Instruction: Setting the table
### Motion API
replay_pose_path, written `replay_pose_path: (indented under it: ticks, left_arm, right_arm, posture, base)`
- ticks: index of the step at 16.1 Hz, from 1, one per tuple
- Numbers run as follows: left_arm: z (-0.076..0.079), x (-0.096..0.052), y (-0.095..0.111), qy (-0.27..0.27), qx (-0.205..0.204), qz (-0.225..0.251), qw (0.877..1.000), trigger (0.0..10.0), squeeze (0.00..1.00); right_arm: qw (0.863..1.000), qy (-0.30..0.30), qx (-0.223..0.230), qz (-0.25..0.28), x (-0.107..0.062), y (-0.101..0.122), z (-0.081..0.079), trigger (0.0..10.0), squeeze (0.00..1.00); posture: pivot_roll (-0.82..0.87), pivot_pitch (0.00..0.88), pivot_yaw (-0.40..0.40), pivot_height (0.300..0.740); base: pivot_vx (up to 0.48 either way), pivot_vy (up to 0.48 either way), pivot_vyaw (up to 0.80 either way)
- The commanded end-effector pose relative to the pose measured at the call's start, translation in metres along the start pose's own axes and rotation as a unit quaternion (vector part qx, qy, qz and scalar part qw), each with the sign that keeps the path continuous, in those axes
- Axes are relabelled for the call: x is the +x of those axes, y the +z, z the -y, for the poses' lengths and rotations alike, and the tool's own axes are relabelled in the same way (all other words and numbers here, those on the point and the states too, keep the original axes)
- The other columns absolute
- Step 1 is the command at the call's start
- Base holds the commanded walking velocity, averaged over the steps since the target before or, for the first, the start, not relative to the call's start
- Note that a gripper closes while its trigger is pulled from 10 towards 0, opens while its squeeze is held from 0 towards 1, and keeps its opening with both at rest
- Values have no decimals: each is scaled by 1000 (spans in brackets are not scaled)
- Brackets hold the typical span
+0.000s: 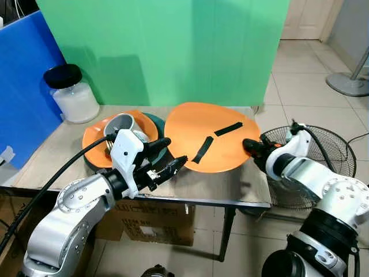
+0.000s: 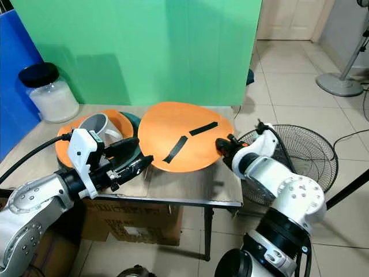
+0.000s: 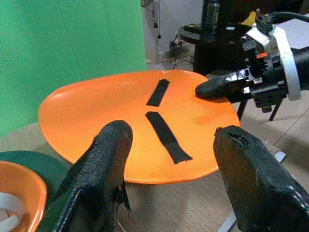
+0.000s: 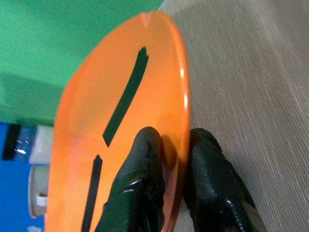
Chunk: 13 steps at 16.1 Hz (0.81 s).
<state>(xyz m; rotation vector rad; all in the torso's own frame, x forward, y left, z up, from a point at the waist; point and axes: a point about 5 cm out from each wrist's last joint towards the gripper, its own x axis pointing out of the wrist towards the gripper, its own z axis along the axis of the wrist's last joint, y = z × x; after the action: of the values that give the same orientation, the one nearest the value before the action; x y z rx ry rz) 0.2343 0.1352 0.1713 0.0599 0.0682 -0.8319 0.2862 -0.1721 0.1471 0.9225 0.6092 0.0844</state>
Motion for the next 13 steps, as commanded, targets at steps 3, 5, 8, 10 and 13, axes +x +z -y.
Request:
replay_pose_path:
  ticks: [3,5,8,10,13]
  left_arm:
    - [-5,-2,6,11,11,9,1000,10000,0]
    - [-7,-1,8,16,12,15,1000,10000,0]
    - [-9,-1,9,22,13,19,999,10000,0]
    - [-9,-1,10,25,13,23,999,10000,0]
    - [-10,-2,12,32,11,29,999,10000,0]
  right_arm:
    - [996,64,54,-12,8,-11,-27,0,0]
    - [992,90,84,-4,6,-9,-32,0,0]
    - [988,119,101,9,4,-5,-39,0,0]
    - [983,151,104,35,-1,3,-47,0,0]
    - [966,232,77,79,-19,13,-68,0,0]
  posture:
    - [116,0,76,727]
    - [114,0,79,727]
    - [114,0,79,727]
    - [117,0,78,727]
    - [118,0,79,727]
  base:
    - [0,0,0]
    - [0,0,0]
    - [0,0,0]
    - [0,0,0]
    - [0,0,0]
